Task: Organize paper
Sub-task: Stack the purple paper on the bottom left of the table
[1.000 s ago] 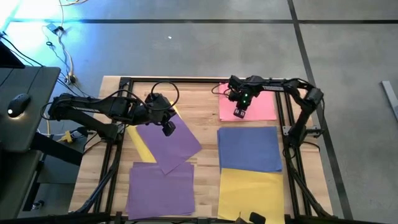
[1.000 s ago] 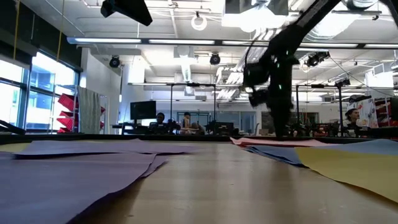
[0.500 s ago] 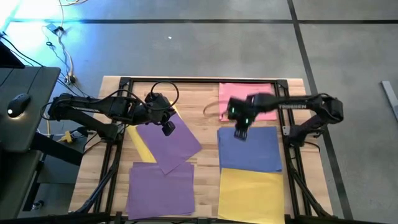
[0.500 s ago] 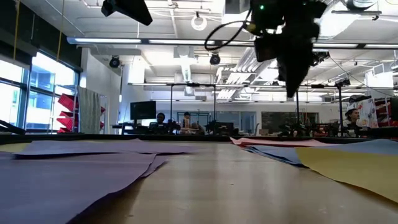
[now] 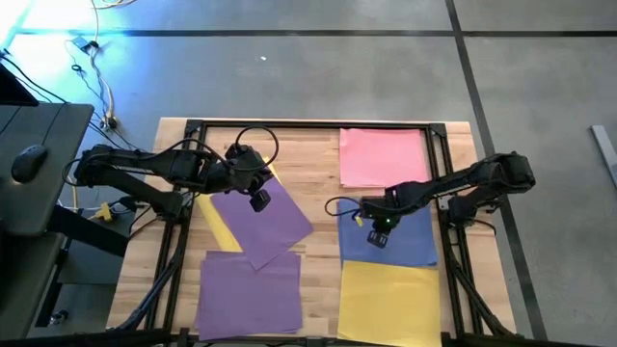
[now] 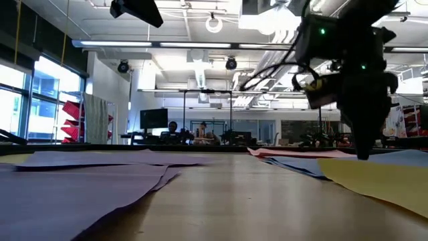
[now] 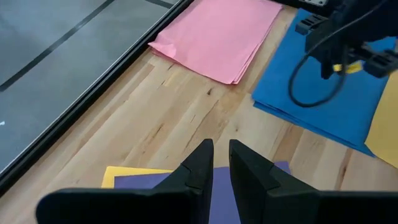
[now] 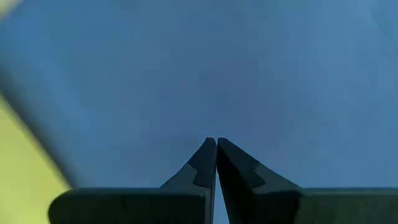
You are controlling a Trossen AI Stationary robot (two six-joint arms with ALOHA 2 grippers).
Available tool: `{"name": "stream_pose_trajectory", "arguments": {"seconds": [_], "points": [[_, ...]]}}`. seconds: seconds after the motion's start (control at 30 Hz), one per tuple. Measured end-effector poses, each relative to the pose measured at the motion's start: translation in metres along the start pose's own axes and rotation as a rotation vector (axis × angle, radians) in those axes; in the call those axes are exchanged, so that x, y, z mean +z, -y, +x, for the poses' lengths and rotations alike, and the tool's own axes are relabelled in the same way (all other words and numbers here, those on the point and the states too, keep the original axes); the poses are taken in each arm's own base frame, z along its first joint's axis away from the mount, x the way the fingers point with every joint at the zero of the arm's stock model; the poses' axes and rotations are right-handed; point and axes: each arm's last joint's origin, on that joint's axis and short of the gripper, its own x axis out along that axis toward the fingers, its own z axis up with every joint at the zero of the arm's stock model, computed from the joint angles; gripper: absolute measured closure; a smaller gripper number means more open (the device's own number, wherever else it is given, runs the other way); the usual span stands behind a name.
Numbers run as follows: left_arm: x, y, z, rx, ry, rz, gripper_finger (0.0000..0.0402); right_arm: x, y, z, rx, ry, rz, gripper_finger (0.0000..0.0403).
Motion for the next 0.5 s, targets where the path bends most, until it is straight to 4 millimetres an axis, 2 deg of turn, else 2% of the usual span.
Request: {"name": "stream_pose_trajectory", "arguments": {"seconds": [0.27, 0.5], "points": [[0.000, 0.000, 0.000, -0.009, -0.004, -0.001, 0.0371, 0.003, 0.016, 0.002, -0.043, 0.011, -0.035, 0.0403], [0.000, 0.001, 0.000, -0.020, -0.010, -0.019, 0.0371, 0.005, 0.020, 0.002, -0.047, 0.017, -0.029, 0.0403]]}}
